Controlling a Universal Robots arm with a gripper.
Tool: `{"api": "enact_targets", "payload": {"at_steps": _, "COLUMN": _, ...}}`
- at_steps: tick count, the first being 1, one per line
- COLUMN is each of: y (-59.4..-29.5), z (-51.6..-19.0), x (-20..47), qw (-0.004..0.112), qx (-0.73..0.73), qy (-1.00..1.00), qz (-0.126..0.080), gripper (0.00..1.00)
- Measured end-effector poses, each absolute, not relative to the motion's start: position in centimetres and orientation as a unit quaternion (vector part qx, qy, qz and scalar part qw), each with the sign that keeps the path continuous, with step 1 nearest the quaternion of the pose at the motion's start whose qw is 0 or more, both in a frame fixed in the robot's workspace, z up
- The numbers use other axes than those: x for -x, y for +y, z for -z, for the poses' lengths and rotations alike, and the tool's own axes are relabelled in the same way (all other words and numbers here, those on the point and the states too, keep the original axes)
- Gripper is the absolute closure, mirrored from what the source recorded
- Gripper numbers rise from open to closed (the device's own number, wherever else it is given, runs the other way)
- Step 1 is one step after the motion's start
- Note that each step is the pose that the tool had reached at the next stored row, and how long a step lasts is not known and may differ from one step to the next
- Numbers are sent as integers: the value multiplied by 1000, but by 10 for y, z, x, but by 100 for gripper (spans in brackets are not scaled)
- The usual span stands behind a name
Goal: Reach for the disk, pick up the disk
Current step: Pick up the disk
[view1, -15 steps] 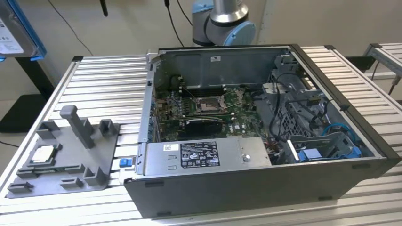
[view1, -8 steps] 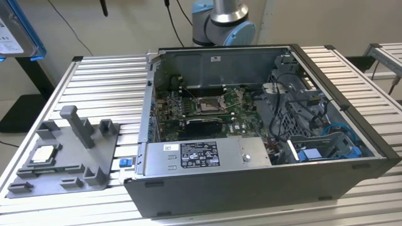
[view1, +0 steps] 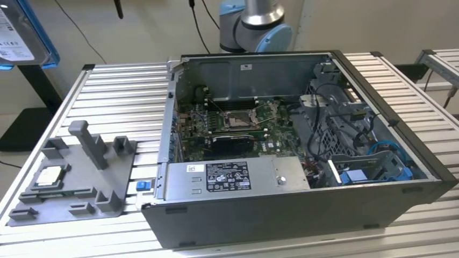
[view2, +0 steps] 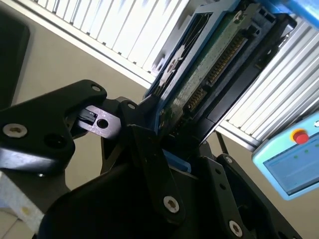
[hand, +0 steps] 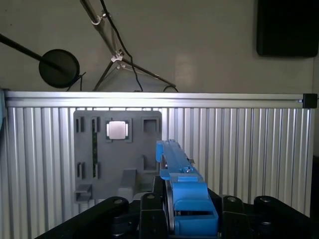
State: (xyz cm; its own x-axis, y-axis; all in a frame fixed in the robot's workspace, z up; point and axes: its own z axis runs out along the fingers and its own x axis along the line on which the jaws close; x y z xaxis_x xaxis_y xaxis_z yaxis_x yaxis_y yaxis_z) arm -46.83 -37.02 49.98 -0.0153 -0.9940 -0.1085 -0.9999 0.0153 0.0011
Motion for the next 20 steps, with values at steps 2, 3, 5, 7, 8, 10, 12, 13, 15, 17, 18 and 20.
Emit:
{"api": "enact_targets", "payload": {"at_steps": 2, "y": -370, "z": -500, "x": 462, "qw": 38, "qx": 701, "qy": 711, "qz": -39, "gripper": 100}}
{"api": "enact_targets", "payload": {"at_steps": 3, "y": -370, "z": -500, "x": 460, "qw": 38, "qx": 701, "qy": 711, "qz": -39, "gripper": 100}}
{"api": "enact_targets", "payload": {"at_steps": 5, "y": -370, "z": -500, "x": 454, "qw": 38, "qx": 701, "qy": 711, "qz": -39, "gripper": 100}}
{"api": "enact_targets", "payload": {"at_steps": 7, "y": -370, "z": -500, "x": 449, "qw": 38, "qx": 701, "qy": 711, "qz": -39, "gripper": 100}}
{"api": "enact_targets", "payload": {"at_steps": 8, "y": -370, "z": -500, "x": 446, "qw": 38, "qx": 701, "qy": 711, "qz": -39, "gripper": 100}}
{"api": "enact_targets", "payload": {"at_steps": 10, "y": -370, "z": -500, "x": 442, "qw": 38, "qx": 701, "qy": 711, "qz": -39, "gripper": 100}}
{"api": "enact_targets", "payload": {"at_steps": 12, "y": -370, "z": -500, "x": 438, "qw": 38, "qx": 701, "qy": 711, "qz": -39, "gripper": 100}}
{"api": "enact_targets", "payload": {"at_steps": 13, "y": -370, "z": -500, "x": 436, "qw": 38, "qx": 701, "qy": 711, "qz": -39, "gripper": 100}}
{"api": "enact_targets", "payload": {"at_steps": 15, "y": -370, "z": -500, "x": 432, "qw": 38, "qx": 701, "qy": 711, "qz": -39, "gripper": 100}}
{"api": "enact_targets", "payload": {"at_steps": 17, "y": -370, "z": -500, "x": 427, "qw": 38, "qx": 701, "qy": 711, "qz": -39, "gripper": 100}}
{"api": "enact_targets", "payload": {"at_steps": 18, "y": -370, "z": -500, "x": 425, "qw": 38, "qx": 701, "qy": 711, "qz": -39, "gripper": 100}}
{"api": "enact_targets", "payload": {"at_steps": 20, "y": -370, "z": -500, "x": 421, "qw": 38, "qx": 701, "qy": 711, "qz": -39, "gripper": 100}}
